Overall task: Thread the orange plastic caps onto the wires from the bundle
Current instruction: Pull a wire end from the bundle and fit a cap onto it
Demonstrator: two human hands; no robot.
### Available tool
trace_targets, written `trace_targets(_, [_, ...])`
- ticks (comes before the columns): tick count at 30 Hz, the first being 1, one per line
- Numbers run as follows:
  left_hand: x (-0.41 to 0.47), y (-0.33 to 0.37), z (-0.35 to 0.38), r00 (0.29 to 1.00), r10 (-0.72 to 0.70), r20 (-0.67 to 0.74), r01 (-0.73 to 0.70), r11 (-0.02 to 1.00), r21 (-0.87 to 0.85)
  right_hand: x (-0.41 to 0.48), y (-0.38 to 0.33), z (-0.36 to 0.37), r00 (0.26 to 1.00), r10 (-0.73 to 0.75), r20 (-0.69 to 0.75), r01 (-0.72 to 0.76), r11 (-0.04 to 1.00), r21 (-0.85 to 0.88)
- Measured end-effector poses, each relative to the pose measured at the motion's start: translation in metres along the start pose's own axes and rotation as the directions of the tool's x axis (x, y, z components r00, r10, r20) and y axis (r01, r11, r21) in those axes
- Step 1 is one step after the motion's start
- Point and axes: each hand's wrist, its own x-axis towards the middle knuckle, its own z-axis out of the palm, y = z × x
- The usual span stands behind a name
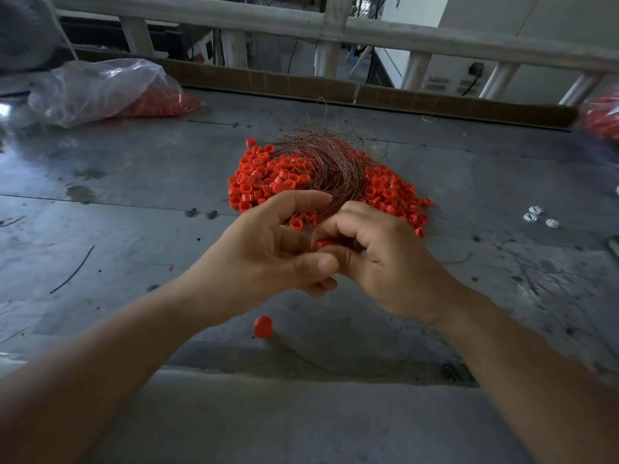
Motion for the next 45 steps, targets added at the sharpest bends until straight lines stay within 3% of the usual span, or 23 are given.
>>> trace_targets(9, [-0.004,0.0,0.002,0.999,0.036,0.029,-0.037,0.999,0.039,-0.005,-0.009,0.005,0.999,-0.01,-0.039,0.009,0.999,-0.032])
trace_targets(17, [-0.001,0.004,-0.003,0.999,-0.04,0.011,0.041,0.997,-0.066,-0.003,-0.009,-0.002,0.991,0.133,0.009,-0.131,0.963,0.234])
trace_targets(23, [0.005,0.005,-0.011,0.998,0.021,-0.058,-0.035,0.969,-0.243,-0.001,-0.004,-0.005,0.956,0.261,0.131,-0.292,0.873,0.391])
trace_targets(27, [0.005,0.005,-0.015,0.999,0.043,-0.027,-0.048,0.967,-0.248,-0.001,-0.005,-0.011,0.962,0.26,0.081,-0.272,0.905,0.326])
trace_targets(35, [0.002,0.01,-0.024,0.993,-0.024,-0.12,0.041,0.989,0.142,-0.004,-0.002,-0.027,0.952,0.265,0.153,-0.276,0.96,0.052])
trace_targets(40, [0.001,0.005,-0.032,0.982,-0.187,0.014,0.152,0.835,0.528,-0.004,-0.003,-0.023,0.898,0.302,0.319,-0.281,0.953,-0.109])
trace_targets(45, [0.003,-0.004,-0.032,0.962,-0.267,0.062,0.154,0.713,0.684,-0.005,-0.002,-0.01,0.833,0.333,0.442,-0.255,0.94,-0.226])
